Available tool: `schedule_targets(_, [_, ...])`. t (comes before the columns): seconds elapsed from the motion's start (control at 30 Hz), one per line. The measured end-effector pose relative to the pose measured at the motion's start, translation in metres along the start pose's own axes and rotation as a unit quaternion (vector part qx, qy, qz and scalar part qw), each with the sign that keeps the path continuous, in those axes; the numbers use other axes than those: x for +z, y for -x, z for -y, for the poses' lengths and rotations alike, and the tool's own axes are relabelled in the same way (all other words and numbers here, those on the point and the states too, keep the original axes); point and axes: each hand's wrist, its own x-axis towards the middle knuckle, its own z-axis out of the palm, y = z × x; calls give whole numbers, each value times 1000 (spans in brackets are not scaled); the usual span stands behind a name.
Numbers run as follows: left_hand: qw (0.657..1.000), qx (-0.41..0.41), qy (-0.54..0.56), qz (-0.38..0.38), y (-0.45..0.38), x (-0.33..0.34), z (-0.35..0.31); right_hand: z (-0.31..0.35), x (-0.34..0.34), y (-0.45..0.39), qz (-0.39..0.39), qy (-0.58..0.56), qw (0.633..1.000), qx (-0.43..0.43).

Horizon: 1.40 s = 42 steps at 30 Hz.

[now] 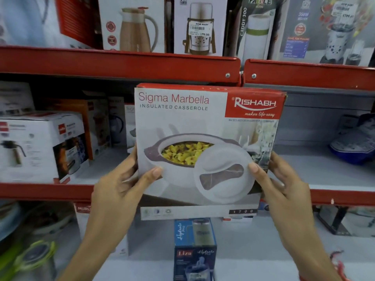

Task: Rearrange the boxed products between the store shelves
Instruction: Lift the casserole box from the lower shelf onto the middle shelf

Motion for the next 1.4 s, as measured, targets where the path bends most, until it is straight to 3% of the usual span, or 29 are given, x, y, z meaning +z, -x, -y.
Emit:
schedule_targets(0.33, [1000, -1, 6, 2, 8, -30, 9, 5, 22, 20, 14, -5, 1000, 8])
schedule_targets(0.53, [1000, 4, 6, 29, -60, -38, 45, -27, 65, -37, 37, 9, 999, 5])
schedule_targets(0.77, [1000, -3, -20, -10, -112, -43, 102, -76, 123, -76, 36, -12, 999, 35])
schedule_targets(1.4, [997, -52, -58, -11, -102, -57, 154, -116, 147, -57, 30, 88, 996, 9])
